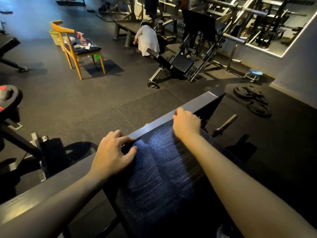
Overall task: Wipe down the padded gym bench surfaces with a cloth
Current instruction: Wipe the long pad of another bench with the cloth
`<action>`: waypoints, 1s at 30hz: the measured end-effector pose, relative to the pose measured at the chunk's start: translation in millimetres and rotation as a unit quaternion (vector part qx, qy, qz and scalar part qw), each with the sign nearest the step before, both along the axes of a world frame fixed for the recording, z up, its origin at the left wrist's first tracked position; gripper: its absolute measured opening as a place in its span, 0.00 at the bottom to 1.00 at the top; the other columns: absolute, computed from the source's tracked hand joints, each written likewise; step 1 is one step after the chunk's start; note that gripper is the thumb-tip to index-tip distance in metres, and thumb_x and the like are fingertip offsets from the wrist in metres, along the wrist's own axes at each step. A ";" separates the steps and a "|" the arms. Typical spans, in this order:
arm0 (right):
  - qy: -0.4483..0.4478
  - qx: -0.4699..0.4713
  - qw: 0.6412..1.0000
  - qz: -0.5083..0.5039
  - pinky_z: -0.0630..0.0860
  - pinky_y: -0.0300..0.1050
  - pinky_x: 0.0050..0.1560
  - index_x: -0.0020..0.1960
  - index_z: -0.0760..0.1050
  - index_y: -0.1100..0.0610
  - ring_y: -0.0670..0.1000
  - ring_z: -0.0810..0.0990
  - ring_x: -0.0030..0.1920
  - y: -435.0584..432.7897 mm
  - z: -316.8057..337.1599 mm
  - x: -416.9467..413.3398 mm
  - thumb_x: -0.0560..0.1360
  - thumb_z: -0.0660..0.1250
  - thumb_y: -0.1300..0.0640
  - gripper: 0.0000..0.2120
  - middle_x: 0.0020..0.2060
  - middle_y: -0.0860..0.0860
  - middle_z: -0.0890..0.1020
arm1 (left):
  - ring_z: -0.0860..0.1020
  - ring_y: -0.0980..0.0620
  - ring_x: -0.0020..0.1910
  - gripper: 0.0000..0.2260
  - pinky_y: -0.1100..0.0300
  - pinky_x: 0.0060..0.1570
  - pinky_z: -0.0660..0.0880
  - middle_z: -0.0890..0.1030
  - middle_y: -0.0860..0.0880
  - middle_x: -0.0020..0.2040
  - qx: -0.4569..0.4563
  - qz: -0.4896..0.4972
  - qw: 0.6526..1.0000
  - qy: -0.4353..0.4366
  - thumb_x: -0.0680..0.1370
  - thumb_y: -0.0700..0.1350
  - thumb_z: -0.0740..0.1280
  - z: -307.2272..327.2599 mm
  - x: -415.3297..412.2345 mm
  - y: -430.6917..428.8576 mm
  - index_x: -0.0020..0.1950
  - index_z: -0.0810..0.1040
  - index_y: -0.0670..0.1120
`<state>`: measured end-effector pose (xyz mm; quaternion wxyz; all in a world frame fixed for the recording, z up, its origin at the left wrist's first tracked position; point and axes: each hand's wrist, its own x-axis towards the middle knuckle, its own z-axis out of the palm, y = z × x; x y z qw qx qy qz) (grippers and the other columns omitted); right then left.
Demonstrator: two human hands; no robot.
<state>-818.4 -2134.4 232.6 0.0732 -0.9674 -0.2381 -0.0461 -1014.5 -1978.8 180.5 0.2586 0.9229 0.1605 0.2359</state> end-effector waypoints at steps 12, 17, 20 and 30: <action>-0.023 -0.023 0.999 -0.030 0.75 0.53 0.51 0.60 0.72 0.55 0.63 0.81 0.56 -38.3 5.0 7.6 0.85 0.57 0.49 0.12 0.56 0.59 0.83 | 0.74 0.48 0.45 0.22 0.53 0.47 0.72 0.73 0.51 0.40 -0.027 0.011 0.999 0.019 0.71 0.60 0.60 5.7 -1.3 -4.1 0.51 0.87 0.51; 0.057 0.007 0.986 0.156 0.70 0.52 0.44 0.56 0.73 0.53 0.63 0.81 0.52 33.2 0.6 -111.7 0.84 0.57 0.49 0.10 0.52 0.57 0.83 | 0.77 0.48 0.47 0.16 0.55 0.47 0.70 0.79 0.51 0.42 -0.102 0.037 0.994 0.019 0.72 0.52 0.61 14.3 -7.3 -4.5 0.49 0.86 0.49; 0.041 0.024 0.975 0.219 0.71 0.53 0.43 0.53 0.73 0.51 0.61 0.82 0.50 -5.6 2.0 -152.3 0.83 0.58 0.46 0.10 0.49 0.53 0.83 | 0.80 0.49 0.50 0.09 0.57 0.48 0.72 0.83 0.51 0.47 -0.136 0.067 0.988 0.026 0.77 0.46 0.65 17.9 -24.8 0.8 0.50 0.85 0.49; 0.047 0.013 0.994 0.096 0.73 0.51 0.46 0.56 0.73 0.53 0.59 0.82 0.51 50.7 6.2 -154.5 0.85 0.56 0.49 0.11 0.51 0.55 0.82 | 0.78 0.59 0.50 0.16 0.57 0.49 0.76 0.80 0.59 0.49 -0.188 0.035 0.978 0.077 0.75 0.57 0.74 0.4 -121.3 33.1 0.61 0.84 0.55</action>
